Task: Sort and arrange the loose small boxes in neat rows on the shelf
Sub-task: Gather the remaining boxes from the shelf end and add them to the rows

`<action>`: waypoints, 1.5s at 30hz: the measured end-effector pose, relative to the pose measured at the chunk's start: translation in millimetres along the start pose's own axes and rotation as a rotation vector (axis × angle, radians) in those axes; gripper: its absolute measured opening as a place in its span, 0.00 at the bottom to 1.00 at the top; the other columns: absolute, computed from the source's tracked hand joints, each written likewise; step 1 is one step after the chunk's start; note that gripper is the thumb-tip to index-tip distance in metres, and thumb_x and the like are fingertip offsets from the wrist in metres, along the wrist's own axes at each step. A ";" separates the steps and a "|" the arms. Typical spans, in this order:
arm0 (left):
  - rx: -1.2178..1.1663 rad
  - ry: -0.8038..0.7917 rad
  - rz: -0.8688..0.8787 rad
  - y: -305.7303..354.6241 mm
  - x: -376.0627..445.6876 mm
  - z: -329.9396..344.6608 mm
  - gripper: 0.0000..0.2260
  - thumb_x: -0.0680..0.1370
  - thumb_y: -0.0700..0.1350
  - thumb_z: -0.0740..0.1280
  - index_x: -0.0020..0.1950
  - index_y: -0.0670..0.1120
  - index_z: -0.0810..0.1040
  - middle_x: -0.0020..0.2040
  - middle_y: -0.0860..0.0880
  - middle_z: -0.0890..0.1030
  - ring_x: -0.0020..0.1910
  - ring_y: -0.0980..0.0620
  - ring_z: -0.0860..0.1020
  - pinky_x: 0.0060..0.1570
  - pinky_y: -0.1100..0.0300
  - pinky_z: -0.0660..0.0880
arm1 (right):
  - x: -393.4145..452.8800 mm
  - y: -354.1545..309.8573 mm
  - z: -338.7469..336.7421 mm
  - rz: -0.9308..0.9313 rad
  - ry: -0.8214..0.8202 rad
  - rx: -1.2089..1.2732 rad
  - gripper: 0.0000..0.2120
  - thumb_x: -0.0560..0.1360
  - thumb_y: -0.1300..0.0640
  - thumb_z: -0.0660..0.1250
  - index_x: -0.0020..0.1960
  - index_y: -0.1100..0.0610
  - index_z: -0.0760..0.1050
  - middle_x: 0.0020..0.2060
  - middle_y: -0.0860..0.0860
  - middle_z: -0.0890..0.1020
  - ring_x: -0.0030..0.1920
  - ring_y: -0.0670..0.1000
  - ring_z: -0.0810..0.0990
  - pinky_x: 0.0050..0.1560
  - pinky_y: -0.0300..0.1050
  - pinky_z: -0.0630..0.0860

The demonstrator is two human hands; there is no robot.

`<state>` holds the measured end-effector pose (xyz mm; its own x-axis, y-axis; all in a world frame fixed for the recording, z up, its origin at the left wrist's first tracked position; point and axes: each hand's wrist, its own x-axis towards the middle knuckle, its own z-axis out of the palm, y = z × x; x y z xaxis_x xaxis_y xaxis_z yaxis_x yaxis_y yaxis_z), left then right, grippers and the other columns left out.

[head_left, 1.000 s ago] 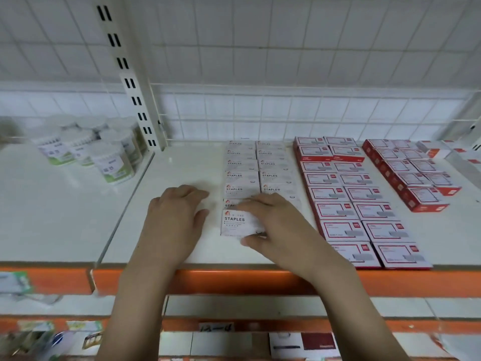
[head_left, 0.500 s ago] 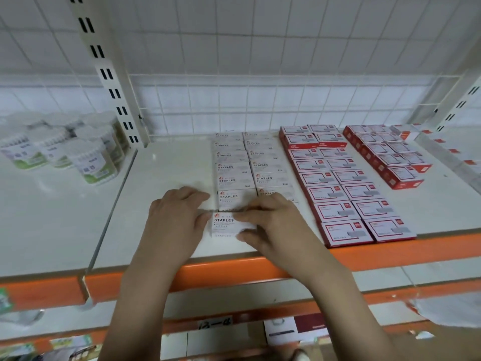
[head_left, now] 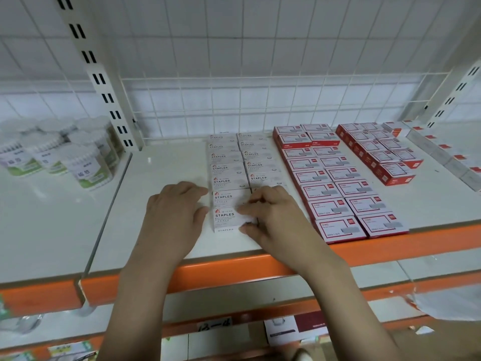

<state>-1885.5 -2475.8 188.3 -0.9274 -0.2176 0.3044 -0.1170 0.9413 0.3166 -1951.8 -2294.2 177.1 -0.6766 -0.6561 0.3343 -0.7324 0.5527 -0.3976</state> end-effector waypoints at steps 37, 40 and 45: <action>-0.214 -0.150 0.546 563.4 62.5 168.1 0.17 0.78 0.50 0.63 0.67 0.49 0.71 0.58 0.49 0.76 0.56 0.49 0.75 0.56 0.53 0.71 | -322.0 370.7 -365.9 0.615 0.393 -0.480 0.16 0.72 0.55 0.69 0.58 0.58 0.77 0.52 0.56 0.79 0.52 0.61 0.77 0.53 0.56 0.74; -0.220 -0.162 0.544 594.5 76.1 181.3 0.18 0.78 0.50 0.62 0.68 0.50 0.69 0.56 0.51 0.76 0.51 0.50 0.76 0.52 0.56 0.71 | -332.7 397.8 -376.8 0.646 0.402 -0.455 0.17 0.73 0.54 0.68 0.61 0.56 0.76 0.54 0.54 0.79 0.54 0.59 0.76 0.55 0.55 0.73; -0.230 -0.217 0.565 644.3 111.3 216.0 0.16 0.78 0.51 0.63 0.66 0.52 0.70 0.52 0.53 0.75 0.46 0.55 0.73 0.46 0.61 0.66 | -345.7 447.3 -394.6 0.715 0.411 -0.445 0.18 0.73 0.55 0.68 0.62 0.56 0.75 0.52 0.54 0.79 0.53 0.58 0.77 0.54 0.54 0.74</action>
<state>-2140.9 -1837.8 232.2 -0.8773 0.3749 0.2997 0.4671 0.8108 0.3529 -2075.6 -1617.4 220.9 -0.8893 0.1015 0.4459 -0.0364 0.9563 -0.2901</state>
